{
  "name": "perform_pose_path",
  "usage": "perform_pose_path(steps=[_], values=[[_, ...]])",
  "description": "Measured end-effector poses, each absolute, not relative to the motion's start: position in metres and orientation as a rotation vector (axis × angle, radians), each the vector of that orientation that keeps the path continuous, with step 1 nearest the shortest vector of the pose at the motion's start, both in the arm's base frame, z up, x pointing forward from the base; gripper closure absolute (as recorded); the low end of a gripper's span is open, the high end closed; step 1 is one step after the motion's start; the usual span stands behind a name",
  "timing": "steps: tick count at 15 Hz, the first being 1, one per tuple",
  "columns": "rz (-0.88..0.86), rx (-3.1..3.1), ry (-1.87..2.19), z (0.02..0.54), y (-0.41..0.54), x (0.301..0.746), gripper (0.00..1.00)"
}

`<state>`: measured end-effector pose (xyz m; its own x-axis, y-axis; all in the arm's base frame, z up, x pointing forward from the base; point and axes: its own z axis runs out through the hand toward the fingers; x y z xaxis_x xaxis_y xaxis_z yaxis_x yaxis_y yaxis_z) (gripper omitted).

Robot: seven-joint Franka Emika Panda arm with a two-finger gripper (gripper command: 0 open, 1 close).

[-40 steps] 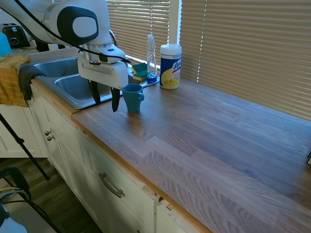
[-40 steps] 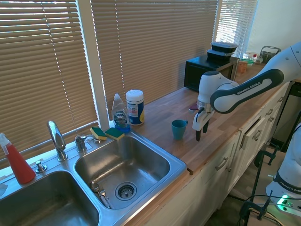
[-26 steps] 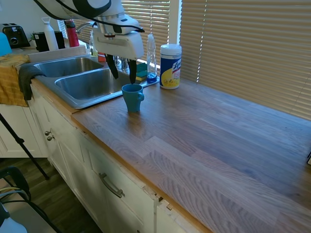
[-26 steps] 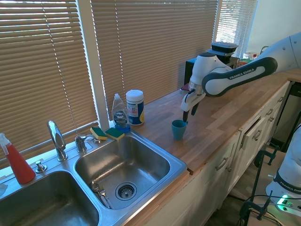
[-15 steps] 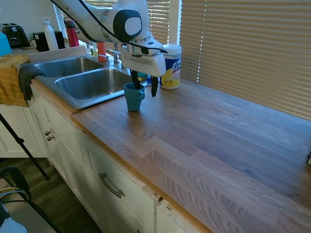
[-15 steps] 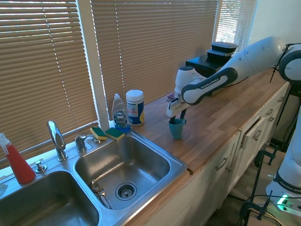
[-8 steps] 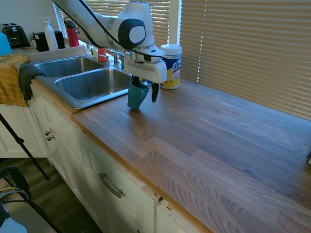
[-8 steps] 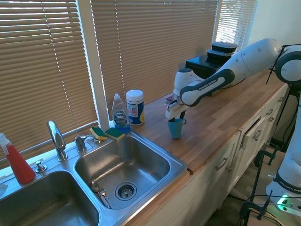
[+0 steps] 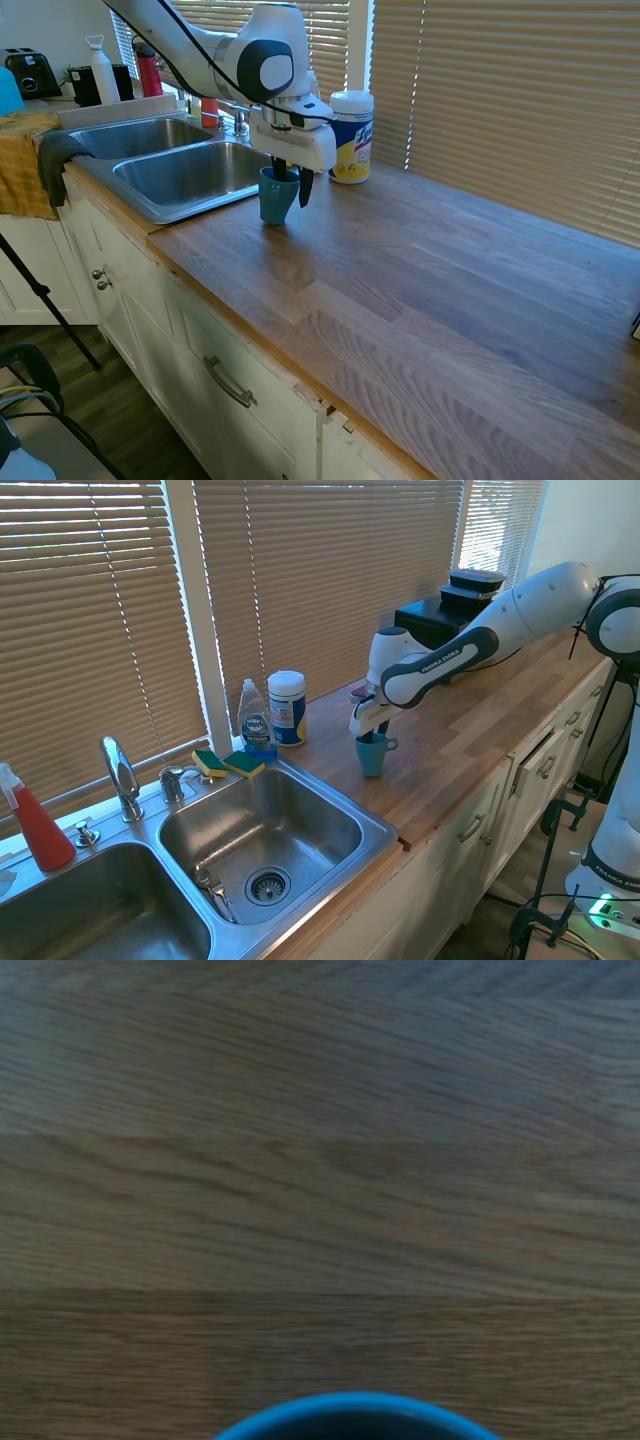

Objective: Put the mug in the sink

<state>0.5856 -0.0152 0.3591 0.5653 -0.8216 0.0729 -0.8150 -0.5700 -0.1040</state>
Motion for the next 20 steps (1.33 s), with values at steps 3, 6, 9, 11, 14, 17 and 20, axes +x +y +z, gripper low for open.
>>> perform_pose_path(steps=[3,6,9,11,14,17,20], values=[[-0.17,-2.714,1.419,0.362,-0.014,0.585,1.0],[-0.161,-2.712,1.399,0.364,-0.011,0.585,1.0],[-0.135,-2.724,1.336,0.367,-0.011,0.583,1.0],[-0.121,-2.733,1.289,0.372,-0.01,0.581,1.0],[-0.141,-2.725,1.227,0.401,-0.001,0.572,1.0],[-0.192,-2.717,1.16,0.444,0.042,0.558,1.0],[-0.217,-2.719,1.101,0.462,0.136,0.555,1.0]])
